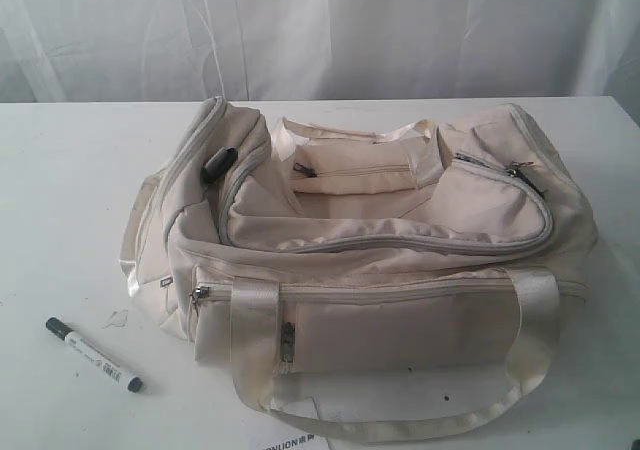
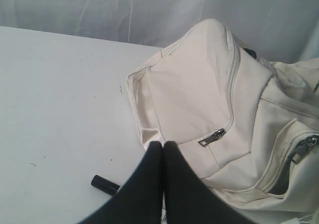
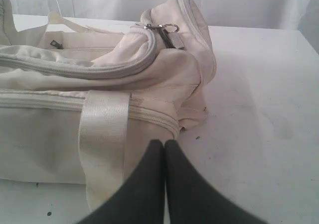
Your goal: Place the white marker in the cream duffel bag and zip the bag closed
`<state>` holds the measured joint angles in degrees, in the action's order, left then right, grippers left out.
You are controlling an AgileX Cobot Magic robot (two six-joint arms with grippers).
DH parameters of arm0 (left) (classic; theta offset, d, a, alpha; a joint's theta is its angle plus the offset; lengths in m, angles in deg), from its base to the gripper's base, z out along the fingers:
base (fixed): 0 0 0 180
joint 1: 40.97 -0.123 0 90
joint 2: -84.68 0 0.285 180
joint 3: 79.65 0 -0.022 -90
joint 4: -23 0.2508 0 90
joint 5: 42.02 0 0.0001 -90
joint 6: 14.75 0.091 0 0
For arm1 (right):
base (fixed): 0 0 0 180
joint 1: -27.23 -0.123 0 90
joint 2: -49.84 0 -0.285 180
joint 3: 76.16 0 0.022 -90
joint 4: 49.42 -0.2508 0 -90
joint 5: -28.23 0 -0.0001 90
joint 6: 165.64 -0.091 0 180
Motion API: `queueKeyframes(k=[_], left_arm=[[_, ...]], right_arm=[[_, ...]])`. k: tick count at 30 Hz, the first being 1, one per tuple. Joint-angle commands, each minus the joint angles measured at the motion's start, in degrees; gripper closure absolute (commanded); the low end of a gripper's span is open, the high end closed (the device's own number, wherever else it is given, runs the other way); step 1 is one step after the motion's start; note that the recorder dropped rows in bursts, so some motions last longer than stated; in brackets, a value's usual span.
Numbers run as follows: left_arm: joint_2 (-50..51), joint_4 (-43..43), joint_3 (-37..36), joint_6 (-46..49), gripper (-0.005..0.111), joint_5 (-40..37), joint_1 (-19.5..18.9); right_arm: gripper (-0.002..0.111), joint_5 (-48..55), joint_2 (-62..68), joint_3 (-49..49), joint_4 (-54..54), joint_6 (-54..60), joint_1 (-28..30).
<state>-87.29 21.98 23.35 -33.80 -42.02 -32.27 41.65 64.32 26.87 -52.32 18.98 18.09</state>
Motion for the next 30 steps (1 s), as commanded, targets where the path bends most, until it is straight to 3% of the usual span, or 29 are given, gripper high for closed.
queueKeyframes(k=[1, 26, 30], left_arm=[[-0.2, -0.5, -0.2, -0.2, 0.107, 0.0, 0.0], [-0.2, -0.5, -0.2, -0.2, 0.107, 0.0, 0.0], [-0.2, -0.5, -0.2, -0.2, 0.107, 0.0, 0.0]], right_arm=[[0.108, -0.2, -0.3, -0.3, 0.1, -0.1, 0.0], [0.108, -0.2, -0.3, -0.3, 0.1, 0.2, 0.0], [0.108, -8.3, -0.3, -0.3, -0.9, -1.6, 0.0]])
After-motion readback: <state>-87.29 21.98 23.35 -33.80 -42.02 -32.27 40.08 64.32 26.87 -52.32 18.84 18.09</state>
